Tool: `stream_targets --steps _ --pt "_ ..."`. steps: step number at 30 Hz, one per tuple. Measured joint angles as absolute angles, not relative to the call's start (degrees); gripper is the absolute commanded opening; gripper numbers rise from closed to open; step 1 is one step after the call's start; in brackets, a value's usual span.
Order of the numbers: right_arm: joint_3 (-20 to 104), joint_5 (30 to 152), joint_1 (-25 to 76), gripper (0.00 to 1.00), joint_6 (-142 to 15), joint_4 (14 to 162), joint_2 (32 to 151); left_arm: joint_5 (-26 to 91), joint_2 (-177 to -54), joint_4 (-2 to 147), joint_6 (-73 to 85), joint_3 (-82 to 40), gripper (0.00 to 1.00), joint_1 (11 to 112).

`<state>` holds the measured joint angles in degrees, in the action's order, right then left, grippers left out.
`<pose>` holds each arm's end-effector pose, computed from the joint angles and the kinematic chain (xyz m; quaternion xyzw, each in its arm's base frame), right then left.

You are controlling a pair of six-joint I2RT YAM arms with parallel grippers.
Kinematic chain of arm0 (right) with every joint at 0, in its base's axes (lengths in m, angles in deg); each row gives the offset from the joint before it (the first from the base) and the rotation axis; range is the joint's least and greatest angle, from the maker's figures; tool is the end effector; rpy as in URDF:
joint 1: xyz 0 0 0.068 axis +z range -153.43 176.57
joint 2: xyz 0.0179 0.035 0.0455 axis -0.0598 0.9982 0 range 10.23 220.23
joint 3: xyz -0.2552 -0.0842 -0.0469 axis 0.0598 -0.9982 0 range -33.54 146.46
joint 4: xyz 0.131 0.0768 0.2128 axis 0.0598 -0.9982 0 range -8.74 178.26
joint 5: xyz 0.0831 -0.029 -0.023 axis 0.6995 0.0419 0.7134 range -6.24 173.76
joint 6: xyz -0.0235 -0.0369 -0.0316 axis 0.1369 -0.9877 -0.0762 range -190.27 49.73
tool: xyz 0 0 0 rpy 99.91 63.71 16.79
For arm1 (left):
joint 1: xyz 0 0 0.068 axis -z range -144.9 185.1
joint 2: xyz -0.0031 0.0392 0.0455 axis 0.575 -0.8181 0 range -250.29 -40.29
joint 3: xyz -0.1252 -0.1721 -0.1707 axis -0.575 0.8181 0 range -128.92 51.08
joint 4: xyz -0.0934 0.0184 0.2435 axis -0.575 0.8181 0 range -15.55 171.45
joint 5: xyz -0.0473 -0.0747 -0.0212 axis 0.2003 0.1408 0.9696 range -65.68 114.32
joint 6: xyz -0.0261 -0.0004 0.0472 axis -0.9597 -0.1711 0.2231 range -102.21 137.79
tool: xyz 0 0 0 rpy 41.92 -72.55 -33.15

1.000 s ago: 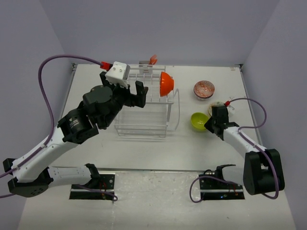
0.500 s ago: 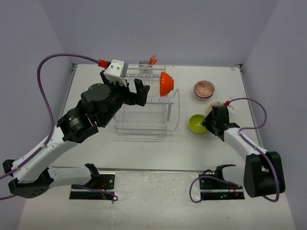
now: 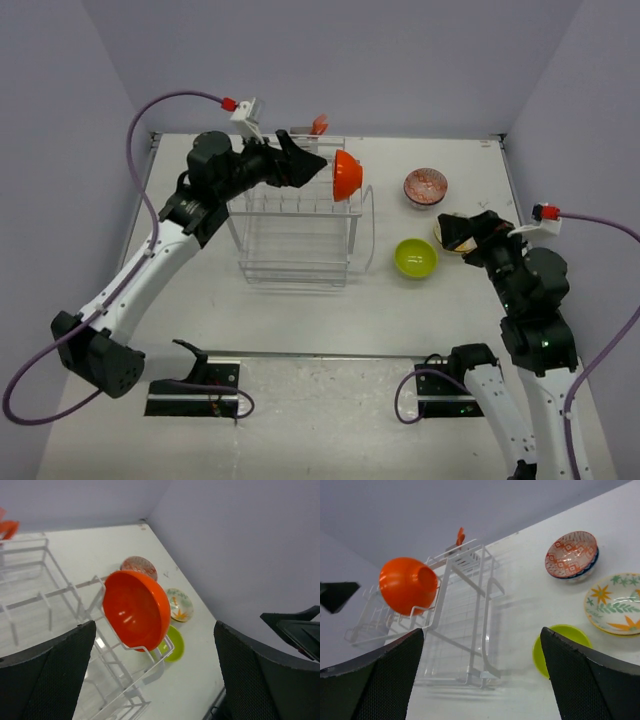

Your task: Unload the bowls from the dish rack

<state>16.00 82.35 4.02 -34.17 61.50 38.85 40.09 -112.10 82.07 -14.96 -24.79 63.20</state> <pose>0.1039 0.0127 0.3723 0.1916 0.7170 0.2401 0.6257 0.2475 -0.1433 0.4349 0.0646 0.7250 -0.4298 0.5343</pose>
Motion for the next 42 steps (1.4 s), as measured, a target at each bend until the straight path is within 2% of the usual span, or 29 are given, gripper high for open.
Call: stream_targets --steps 5,8,11,16,22,25,27,29,30,32,33,36,42 --pt "18.2 91.0 4.0 0.99 -36.4 56.6 37.1 53.4 -121.3 74.2 -22.2 -23.3 0.98 62.6" --pt "18.2 94.0 4.0 0.99 -37.1 53.7 35.6 57.1 -124.3 71.1 -24.5 -23.4 0.9 62.6" --pt "18.2 95.9 4.0 0.99 -38.0 51.7 34.0 57.7 -125.3 70.6 -25.2 -23.4 0.85 62.6" --pt "19.5 97.2 4.0 0.99 -39.3 49.3 32.4 58.4 -126.4 67.8 -27.0 -23.2 0.67 62.6" --pt "21.0 98.6 4.0 0.99 -40.3 48.5 32.2 60.7 -128.9 61.7 -30.3 -22.7 0.59 62.6" --pt "21.0 99.0 4.0 0.99 -40.6 48.4 32.2 61.3 -130.0 60.3 -31.2 -22.5 0.54 62.6" --pt "21.0 99.6 4.0 0.99 -40.7 48.4 32.2 61.5 -130.6 60.0 -31.4 -22.5 0.47 62.6" --pt "21.0 99.9 4.0 0.99 -40.9 48.4 32.2 61.7 -131.3 59.1 -31.8 -22.5 0.45 62.6" --pt "21.0 100.0 4.0 0.99 -41.0 48.4 32.2 61.8 -131.6 58.8 -32.1 -22.5 0.36 62.6" --pt "21.0 100.2 4.0 0.99 -41.1 48.4 32.1 62.0 -132.1 58.6 -32.5 -22.5 0.28 62.6" --pt "21.0 100.3 4.0 0.99 -41.2 48.4 32.0 62.5 -132.3 58.1 -32.7 -22.5 0.17 62.6" --pt "21.0 100.7 4.0 0.99 -41.4 48.3 31.5 63.5 -132.3 56.5 -33.6 -22.5 0.0 62.9" --pt "21.0 101.3 4.0 0.99 -41.7 48.4 31.1 64.2 -132.2 56.8 -33.8 -22.5 0.0 63.2"
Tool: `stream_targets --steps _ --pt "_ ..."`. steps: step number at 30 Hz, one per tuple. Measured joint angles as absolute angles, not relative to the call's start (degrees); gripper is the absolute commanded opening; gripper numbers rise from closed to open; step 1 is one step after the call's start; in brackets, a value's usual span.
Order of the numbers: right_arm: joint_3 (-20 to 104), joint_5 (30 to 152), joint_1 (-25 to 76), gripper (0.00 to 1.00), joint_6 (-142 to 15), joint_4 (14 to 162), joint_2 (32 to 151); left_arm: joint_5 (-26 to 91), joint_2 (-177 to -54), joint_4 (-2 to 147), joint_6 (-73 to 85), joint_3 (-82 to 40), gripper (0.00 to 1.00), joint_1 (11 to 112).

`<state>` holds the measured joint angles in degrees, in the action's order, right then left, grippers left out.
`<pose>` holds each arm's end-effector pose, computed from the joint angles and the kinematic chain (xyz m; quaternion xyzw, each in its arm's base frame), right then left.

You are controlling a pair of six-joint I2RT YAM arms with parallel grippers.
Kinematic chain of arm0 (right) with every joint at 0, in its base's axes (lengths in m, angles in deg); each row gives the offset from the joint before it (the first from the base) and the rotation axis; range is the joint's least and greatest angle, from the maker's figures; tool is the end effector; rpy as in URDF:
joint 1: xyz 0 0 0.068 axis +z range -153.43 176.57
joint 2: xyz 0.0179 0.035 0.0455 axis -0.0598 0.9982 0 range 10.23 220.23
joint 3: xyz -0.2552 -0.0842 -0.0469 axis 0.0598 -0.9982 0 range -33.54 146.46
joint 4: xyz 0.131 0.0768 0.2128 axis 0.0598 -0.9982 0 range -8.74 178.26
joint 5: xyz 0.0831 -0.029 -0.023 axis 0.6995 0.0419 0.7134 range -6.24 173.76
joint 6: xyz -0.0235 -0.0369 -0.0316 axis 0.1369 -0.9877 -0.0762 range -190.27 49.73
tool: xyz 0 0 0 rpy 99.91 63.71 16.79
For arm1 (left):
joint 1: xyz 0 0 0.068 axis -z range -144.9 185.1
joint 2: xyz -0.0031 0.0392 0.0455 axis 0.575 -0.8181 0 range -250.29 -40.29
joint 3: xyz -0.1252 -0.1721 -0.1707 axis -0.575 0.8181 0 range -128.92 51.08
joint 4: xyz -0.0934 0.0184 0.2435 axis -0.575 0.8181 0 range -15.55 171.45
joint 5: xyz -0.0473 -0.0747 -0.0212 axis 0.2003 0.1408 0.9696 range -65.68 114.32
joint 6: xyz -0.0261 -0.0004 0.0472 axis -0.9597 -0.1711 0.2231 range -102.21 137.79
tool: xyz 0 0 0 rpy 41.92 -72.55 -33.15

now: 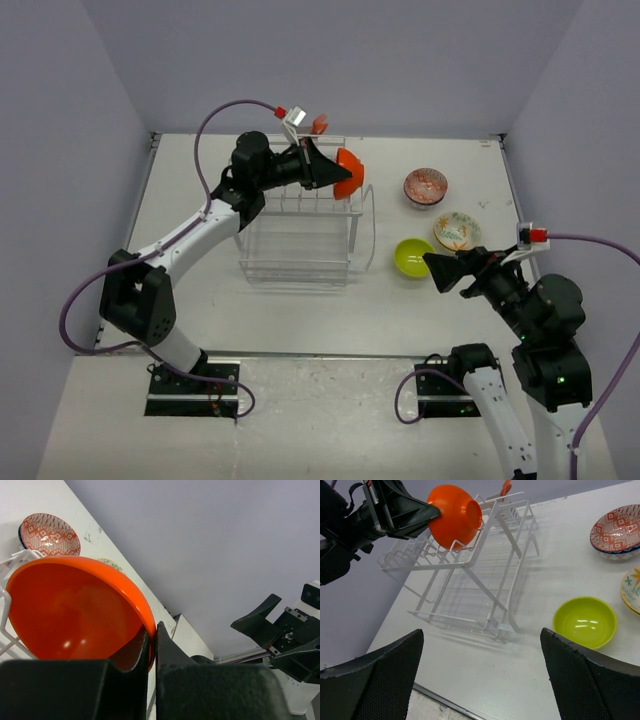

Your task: Unload the bowls from the dish rack

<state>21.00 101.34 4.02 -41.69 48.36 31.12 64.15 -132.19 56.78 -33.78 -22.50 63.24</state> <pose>0.0495 0.0173 0.3815 0.0346 0.7421 0.3122 0.5922 0.3257 -0.2002 0.3562 0.0988 0.7032 -0.6096 0.3522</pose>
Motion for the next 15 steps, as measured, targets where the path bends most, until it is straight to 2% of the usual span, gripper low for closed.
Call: stream_targets --steps 8,15 --pt "21.3 101.5 4.0 0.99 -41.8 48.4 30.7 63.3 -129.3 61.7 -30.2 -24.2 0.0 63.4" --pt "22.3 101.5 4.0 0.99 -41.8 48.4 30.8 62.9 -123.8 67.1 -22.7 -30.9 0.0 63.4"
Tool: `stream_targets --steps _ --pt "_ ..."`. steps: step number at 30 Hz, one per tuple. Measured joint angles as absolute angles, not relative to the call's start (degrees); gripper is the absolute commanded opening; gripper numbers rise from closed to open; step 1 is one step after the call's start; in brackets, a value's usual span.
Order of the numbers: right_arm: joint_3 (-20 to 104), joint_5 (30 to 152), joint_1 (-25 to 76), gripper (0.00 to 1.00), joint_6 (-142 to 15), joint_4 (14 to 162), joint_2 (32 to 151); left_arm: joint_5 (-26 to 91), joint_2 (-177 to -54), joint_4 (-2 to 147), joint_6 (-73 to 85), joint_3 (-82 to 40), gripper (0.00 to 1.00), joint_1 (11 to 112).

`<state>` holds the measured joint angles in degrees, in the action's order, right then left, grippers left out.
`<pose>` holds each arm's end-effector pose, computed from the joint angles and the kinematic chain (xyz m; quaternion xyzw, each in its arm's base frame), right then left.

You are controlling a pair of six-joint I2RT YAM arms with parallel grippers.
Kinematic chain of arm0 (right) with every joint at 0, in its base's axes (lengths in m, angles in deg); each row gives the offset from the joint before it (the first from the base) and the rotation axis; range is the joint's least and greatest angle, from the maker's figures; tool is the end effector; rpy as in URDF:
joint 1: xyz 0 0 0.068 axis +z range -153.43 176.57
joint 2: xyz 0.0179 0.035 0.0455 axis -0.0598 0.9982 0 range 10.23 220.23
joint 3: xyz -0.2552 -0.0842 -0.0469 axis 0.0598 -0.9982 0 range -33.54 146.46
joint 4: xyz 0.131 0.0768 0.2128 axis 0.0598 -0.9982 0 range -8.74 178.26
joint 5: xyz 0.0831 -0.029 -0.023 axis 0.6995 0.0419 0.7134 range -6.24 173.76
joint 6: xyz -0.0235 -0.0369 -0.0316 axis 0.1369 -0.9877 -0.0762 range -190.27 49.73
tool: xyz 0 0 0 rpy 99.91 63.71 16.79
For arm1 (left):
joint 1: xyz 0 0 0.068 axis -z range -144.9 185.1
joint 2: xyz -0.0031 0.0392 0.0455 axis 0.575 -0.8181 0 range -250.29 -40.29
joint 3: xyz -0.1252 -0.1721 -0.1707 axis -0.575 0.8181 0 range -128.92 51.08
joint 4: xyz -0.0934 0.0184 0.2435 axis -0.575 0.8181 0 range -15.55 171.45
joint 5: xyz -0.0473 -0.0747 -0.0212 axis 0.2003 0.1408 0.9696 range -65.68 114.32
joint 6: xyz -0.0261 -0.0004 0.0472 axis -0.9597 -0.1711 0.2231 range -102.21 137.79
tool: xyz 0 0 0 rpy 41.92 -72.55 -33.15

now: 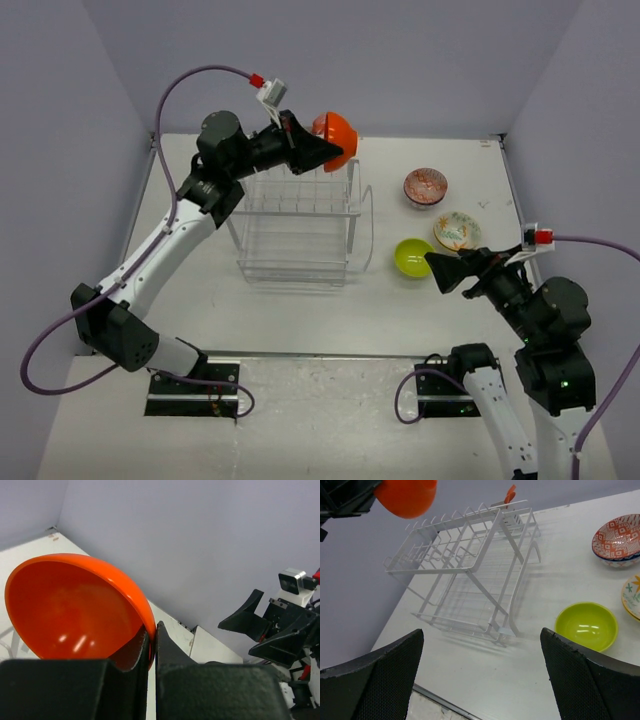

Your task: Unload the bowls from the dish rack

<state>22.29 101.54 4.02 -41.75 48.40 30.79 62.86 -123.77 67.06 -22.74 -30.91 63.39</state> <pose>0.0440 0.0167 0.3880 0.0297 0.7329 0.3149 0.6023 0.2869 -0.1798 0.4400 0.1763 0.6547 -0.5785 0.4534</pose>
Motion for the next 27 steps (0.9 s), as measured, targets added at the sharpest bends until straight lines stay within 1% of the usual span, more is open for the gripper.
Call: stream_targets --steps 3,5,9,11,13,15,18,21,24,27 --pt "23.7 101.5 4.0 0.99 -41.7 48.3 32.0 63.0 -122.9 70.4 -16.6 -34.8 0.0 64.9" --pt "26.2 101.4 4.0 0.99 -41.7 48.1 34.1 60.1 -123.0 77.2 -8.7 -39.1 0.0 68.6" --pt "35.2 99.8 4.0 0.99 -41.8 45.5 41.0 48.6 -122.8 89.0 11.4 -44.7 0.0 85.0" --pt "40.1 98.5 4.0 0.99 -41.8 44.7 44.2 43.7 -121.9 93.7 20.8 -44.1 0.0 93.6" --pt "43.6 97.3 4.0 0.95 -41.9 43.5 45.8 40.2 -120.4 97.9 28.6 -41.9 0.0 99.4" --pt "46.0 96.7 4.0 0.93 -42.3 42.1 45.8 37.6 -118.6 102.2 35.3 -39.3 0.0 102.6" --pt "50.9 98.6 4.0 0.86 -43.8 38.7 46.5 35.1 -117.5 107.6 43.1 -37.1 0.0 104.9" --pt "54.6 103.1 4.1 0.86 -46.2 35.9 49.1 32.2 -117.7 111.2 49.5 -36.2 0.0 107.7" --pt "53.5 105.7 4.4 0.85 -48.3 33.2 52.1 27.6 -119.5 113.8 54.0 -35.6 0.0 111.4" --pt "51.2 105.8 5.3 0.82 -50.2 29.3 54.4 23.3 -124.0 117.5 56.7 -36.2 0.0 114.5"
